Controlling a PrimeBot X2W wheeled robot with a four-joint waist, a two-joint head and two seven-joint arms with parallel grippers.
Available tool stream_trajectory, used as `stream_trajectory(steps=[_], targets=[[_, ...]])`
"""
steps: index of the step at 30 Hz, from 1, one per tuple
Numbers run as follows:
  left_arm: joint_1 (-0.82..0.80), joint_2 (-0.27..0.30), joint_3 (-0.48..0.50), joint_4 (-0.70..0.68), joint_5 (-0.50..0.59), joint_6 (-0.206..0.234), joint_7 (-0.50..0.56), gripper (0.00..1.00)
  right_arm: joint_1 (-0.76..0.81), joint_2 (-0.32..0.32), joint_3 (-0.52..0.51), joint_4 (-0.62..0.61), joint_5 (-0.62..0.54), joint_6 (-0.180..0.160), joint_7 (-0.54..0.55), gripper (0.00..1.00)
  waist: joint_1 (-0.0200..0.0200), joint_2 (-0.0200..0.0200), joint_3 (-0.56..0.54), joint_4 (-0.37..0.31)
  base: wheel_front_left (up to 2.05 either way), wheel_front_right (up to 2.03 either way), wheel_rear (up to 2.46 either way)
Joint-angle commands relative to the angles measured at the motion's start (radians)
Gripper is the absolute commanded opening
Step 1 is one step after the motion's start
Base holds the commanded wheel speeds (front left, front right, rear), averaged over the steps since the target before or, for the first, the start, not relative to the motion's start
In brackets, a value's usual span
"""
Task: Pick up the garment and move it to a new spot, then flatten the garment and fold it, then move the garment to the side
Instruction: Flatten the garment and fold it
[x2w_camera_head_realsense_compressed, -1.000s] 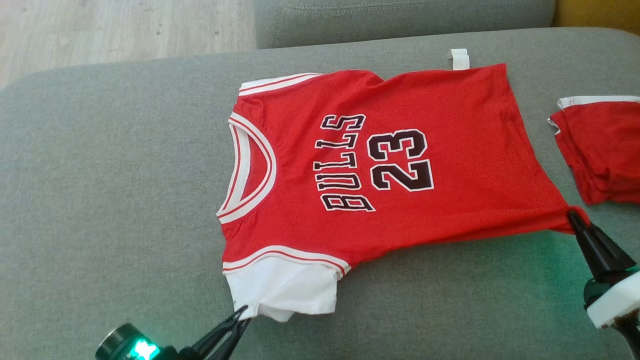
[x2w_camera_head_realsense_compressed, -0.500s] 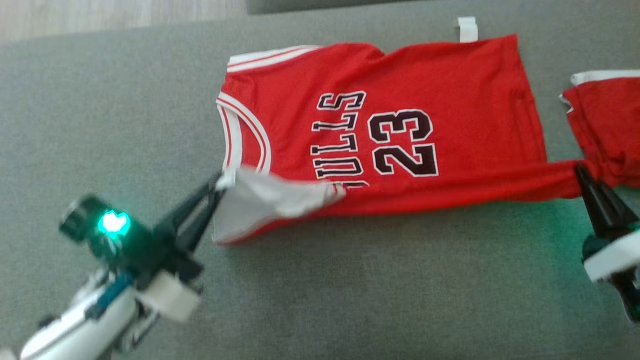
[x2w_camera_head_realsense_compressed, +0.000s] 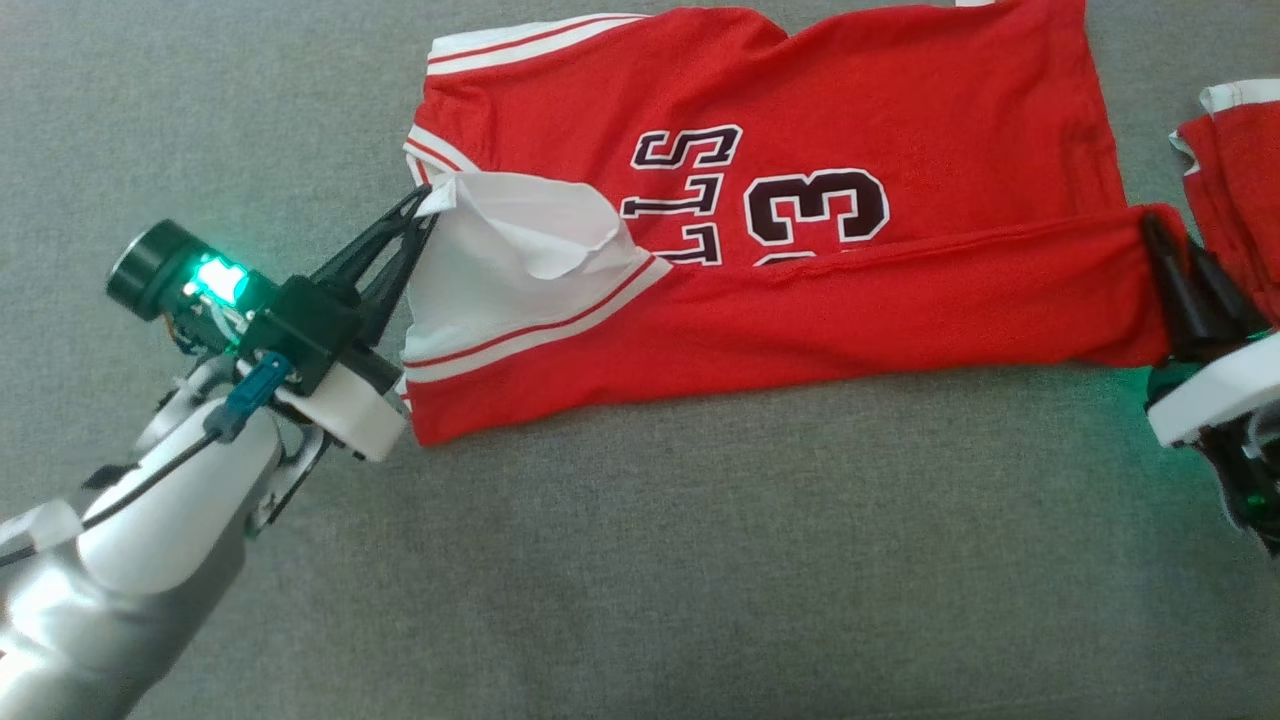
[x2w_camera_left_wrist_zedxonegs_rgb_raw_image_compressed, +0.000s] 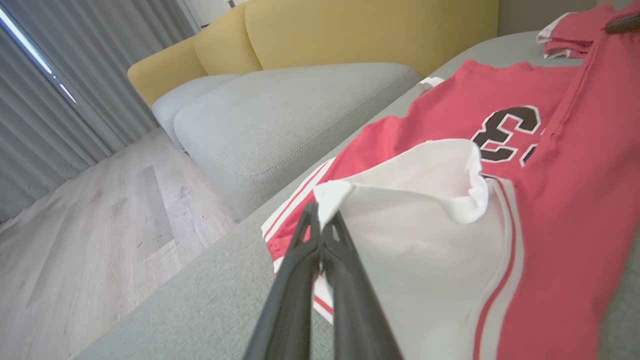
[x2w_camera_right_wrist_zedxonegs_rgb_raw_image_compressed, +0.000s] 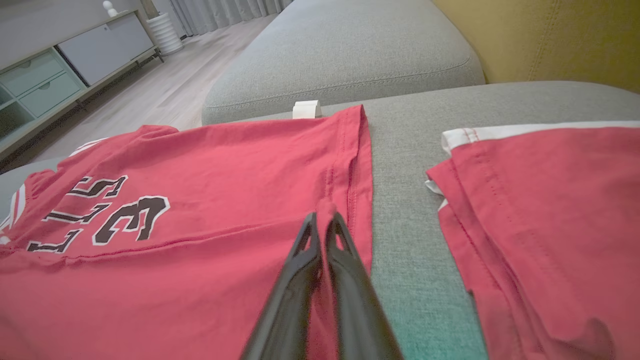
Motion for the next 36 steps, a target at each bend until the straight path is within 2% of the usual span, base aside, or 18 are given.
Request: stream_trajectory(steps=[1,5,13,17,21,26,28,29,32,36], targets=[[-0.041,0.018,0.042,0.016,-0.004,0.001,-0.013,1.0,-0.006,-0.01,0.0,0.002,0.006,0.007,-0.011,1.0,-0.0004,0.0,0.002,-0.002,0.0,0.0,0.0],[-0.006,-0.027,0.067,0.079,-0.049,0.038,-0.036,1.0,-0.015,0.008,-0.029,0.008,-0.015,0.007,-0.011,1.0,-0.0004,0.0,-0.008,0.0,0.0,0.0,0.0],[0.263,-0.173,0.176,0.054,-0.308,0.124,-0.066,1.0,0.116,0.058,-0.207,-0.068,-0.168,0.007,-0.011,1.0,-0.0004,0.0,-0.068,-0.002,0.0,0.0,0.0],[0.378,-0.214,0.207,0.062,-0.392,0.156,-0.067,1.0,0.19,0.107,-0.266,-0.11,-0.221,0.007,-0.011,1.0,-0.0004,0.0,-0.093,-0.012,0.0,0.0,0.0],[0.421,-0.237,0.223,0.11,-0.446,0.172,-0.04,1.0,0.237,0.142,-0.283,-0.134,-0.258,0.007,-0.011,1.0,-0.0004,0.0,-0.109,-0.024,0.0,0.0,0.0],[0.425,-0.249,0.217,0.152,-0.471,0.16,-0.006,0.98,0.255,0.16,-0.274,-0.112,-0.265,0.007,-0.011,1.0,-0.0004,0.0,-0.116,-0.032,0.0,0.0,0.0],[0.421,-0.252,0.209,0.163,-0.478,0.141,0.006,0.36,0.25,0.17,-0.269,-0.074,-0.254,0.007,-0.007,1.0,-0.0004,0.0,-0.119,-0.033,0.0,0.0,0.0],[0.417,-0.254,0.206,0.167,-0.478,0.134,0.007,0.0,0.243,0.176,-0.269,-0.051,-0.246,0.007,0.002,1.0,-0.0004,0.0,-0.118,-0.033,0.0,0.0,0.0],[0.399,-0.252,0.189,0.173,-0.468,0.1,0.004,0.0,0.21,0.192,-0.279,0.02,-0.238,0.007,0.022,1.0,-0.0004,0.0,-0.117,-0.027,0.0,0.0,0.0],[0.367,-0.247,0.186,0.189,-0.437,0.1,-0.027,0.0,0.15,0.215,-0.282,0.137,-0.246,0.007,0.061,1.0,-0.0004,0.0,-0.113,-0.009,0.0,0.0,0.0]])
